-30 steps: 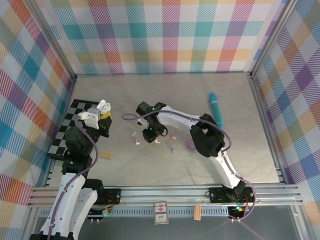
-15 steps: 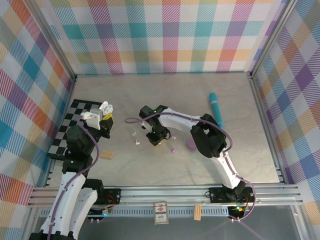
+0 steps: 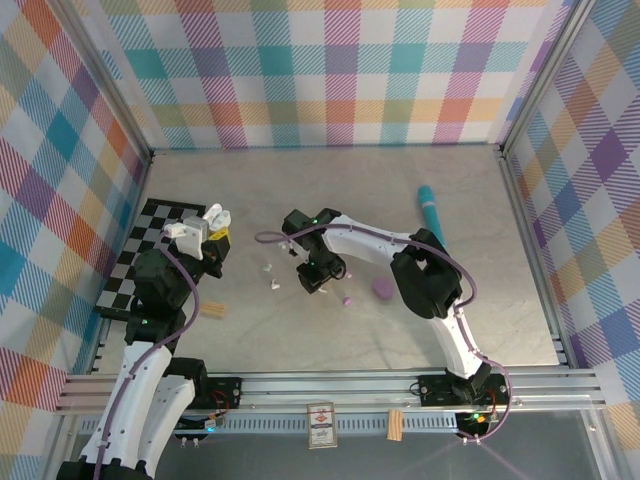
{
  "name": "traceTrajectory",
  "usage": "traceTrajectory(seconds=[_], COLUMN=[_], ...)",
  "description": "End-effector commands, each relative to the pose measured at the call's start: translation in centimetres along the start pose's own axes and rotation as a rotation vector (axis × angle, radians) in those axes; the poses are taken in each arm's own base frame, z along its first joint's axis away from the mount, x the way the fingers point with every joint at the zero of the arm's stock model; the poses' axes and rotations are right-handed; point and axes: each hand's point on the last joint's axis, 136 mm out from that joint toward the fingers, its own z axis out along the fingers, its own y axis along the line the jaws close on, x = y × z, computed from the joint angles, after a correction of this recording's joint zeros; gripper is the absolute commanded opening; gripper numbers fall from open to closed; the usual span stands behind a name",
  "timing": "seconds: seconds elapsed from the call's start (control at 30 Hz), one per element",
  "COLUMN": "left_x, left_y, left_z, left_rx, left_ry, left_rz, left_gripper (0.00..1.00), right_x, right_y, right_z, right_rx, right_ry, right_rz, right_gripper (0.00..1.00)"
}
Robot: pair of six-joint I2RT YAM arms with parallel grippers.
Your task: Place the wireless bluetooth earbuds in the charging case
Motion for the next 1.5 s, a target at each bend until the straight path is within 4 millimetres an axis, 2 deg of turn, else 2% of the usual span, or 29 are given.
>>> traceTrajectory(seconds=[0.0,0.13,0.43,0.63,0.87,1.27,1.47], left_x=[-1.7,-1.8,-2.2,-2.1,-2.1,-2.0,-2.0], left_y=[0.0,-0.1,0.0,0.0,-0.1,-0.3,-0.9], left_z=[-0.7,-1.1,-2.0,-1.9,-1.7,-1.6,-1.6], left_rx=[-0.002,-0.010,-0.035,-0.030,-0.023,-0.010,0.028], left_ry=[-0.041,-0.040,-0.032,-0.030,-0.032,-0.035,-0.036], left_rz=[0.027,0.038,0.078,0.083,0.082,0.081,0.095], left_gripper=[0.00,0.00,0.00,0.00,0.00,0.00,0.00], right_x=[-0.7,-1.0,-0.1,0.5,1.5,1.2,0.6], right_y=[0.4,0.5,0.3,0.6,0.5,0.7,1.2], right_z=[-0.5,0.0,1.5,2.4,2.5,3.9,3.2], right_rx=[-0.002,0.004,0.026,0.020,0.028,0.016,-0.008], right_ry=[0.017,0.064,0.196,0.246,0.302,0.310,0.265], right_rz=[-0.040,-0.080,-0.137,-0.148,-0.170,-0.145,-0.120], right_gripper=[0.46,0.45,0.41,0.38,0.36,0.27,0.23])
